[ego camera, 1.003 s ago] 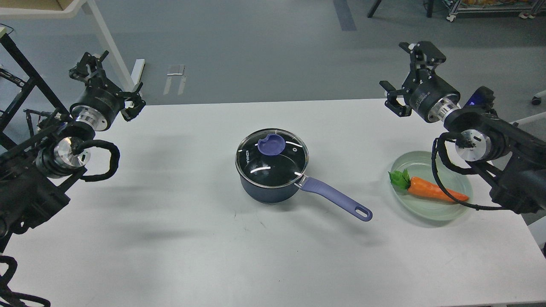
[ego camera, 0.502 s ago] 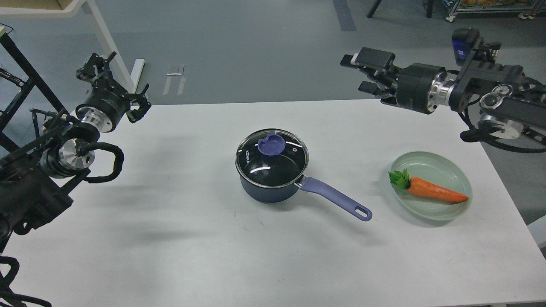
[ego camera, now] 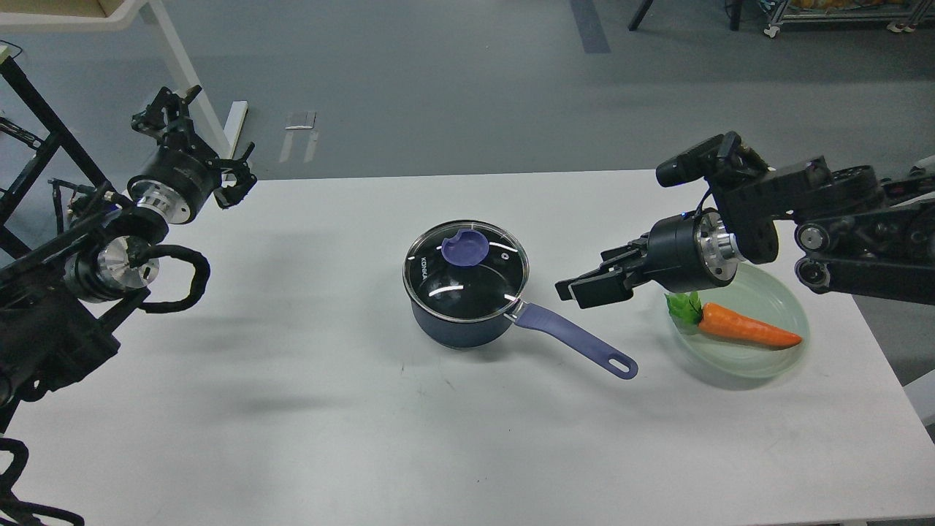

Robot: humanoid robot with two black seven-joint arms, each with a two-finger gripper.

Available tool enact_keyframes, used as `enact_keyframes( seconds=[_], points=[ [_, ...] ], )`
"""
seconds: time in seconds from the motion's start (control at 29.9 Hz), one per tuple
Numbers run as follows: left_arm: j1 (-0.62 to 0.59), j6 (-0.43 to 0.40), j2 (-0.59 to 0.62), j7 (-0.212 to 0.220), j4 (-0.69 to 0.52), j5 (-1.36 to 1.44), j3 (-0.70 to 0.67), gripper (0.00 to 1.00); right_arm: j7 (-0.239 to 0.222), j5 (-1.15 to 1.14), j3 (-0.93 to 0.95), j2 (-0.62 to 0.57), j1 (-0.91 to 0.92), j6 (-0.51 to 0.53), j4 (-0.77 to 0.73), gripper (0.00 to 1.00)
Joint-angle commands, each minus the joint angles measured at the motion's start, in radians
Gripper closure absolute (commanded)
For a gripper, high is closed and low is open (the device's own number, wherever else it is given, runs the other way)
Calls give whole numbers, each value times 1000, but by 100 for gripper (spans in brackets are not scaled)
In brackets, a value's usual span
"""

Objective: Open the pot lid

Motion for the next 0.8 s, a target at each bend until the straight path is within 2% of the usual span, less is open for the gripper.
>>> enact_keyframes(
  seconds=[0.0,0.17,0.3,0.47,0.57,0.67,0.77],
  points=[
    [0,5,1,-2,0,1,0,0,-1,-24,-61,49,-12,-16,-7,1],
    [-6,4,0,-2,0,1,0,0,0,-26,-100,106,-27,-69,-24,5],
    [-12,4,0,0,0,1,0,0,3,-64,-118,131,-27,-69,-24,13],
    [-12,-2,6,3,0,1,0,0,34,-185,-144,134,-36,-72,-36,28],
    [-12,-7,7,5,0,1,2,0,40,-184,-143,135,-41,-76,-44,31],
    [-12,-9,7,3,0,14,0,0,86,-184,-140,149,-41,-84,-43,32],
    [-12,-9,6,0,0,27,0,0,98,-184,-141,169,-42,-87,-47,34]
  ],
)
